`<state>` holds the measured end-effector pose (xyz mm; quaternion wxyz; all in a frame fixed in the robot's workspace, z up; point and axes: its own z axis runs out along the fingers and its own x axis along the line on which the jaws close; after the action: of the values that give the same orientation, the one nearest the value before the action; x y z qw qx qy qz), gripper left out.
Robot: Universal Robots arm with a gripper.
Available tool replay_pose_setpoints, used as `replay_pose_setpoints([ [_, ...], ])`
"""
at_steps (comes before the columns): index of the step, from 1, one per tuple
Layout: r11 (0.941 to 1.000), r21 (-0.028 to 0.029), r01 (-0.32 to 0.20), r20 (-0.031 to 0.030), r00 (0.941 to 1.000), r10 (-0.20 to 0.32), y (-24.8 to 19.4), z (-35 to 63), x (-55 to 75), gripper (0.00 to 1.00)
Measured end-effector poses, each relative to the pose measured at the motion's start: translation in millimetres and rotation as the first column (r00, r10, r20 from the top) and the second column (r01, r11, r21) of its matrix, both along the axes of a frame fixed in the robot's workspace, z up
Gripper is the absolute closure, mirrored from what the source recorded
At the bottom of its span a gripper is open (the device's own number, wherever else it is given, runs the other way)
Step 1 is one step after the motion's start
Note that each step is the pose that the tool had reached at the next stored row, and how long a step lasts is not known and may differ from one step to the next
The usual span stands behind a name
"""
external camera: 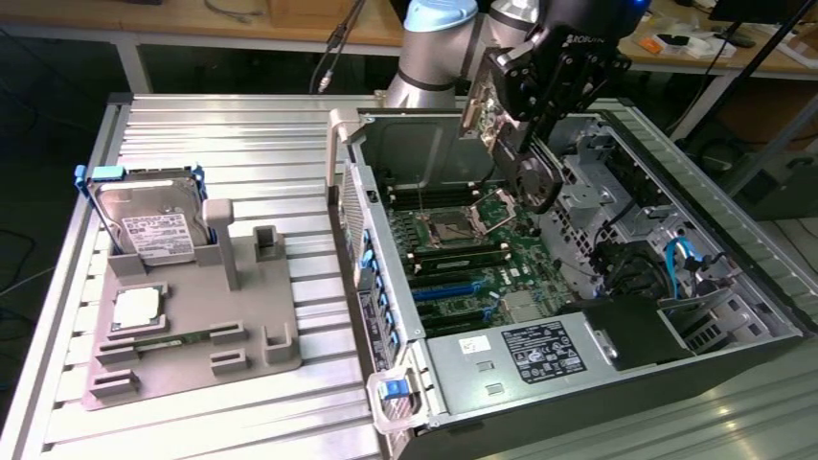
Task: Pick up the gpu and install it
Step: 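Insert the gpu into the slot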
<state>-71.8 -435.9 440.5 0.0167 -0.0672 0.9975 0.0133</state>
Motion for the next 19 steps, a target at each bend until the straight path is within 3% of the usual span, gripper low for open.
replay_pose_setpoints([
  [4,0.9973,0.0,-0.073,0.0,0.9973,0.073,0.0,0.0,0.0,0.73],
  [6,0.9933,0.0,-0.116,0.0,0.9933,0.116,0.0,-0.1,0.0,0.73],
  [10,0.982,0.0,-0.189,0.0,0.982,0.189,0.0,-0.2,0.0,0.73],
  [13,0.9702,0.0,-0.242,0.0,0.9702,0.242,0.0,-0.2,0.0,0.73],
  [14,0.9516,0.0,-0.307,0.0,0.9516,0.307,0.0,-0.3,0.0,0.73],
  [16,0.9269,0.0,-0.375,0.0,0.9269,0.375,0.0,-0.3,0.0,0.73],
  [18,0.8953,0.0,-0.445,0.0,0.8953,0.445,0.0,-0.4,0.0,0.73],
  [19,0.885,0.0,-0.466,0.0,0.885,0.466,0.0,-0.4,0.0,0.73],
])
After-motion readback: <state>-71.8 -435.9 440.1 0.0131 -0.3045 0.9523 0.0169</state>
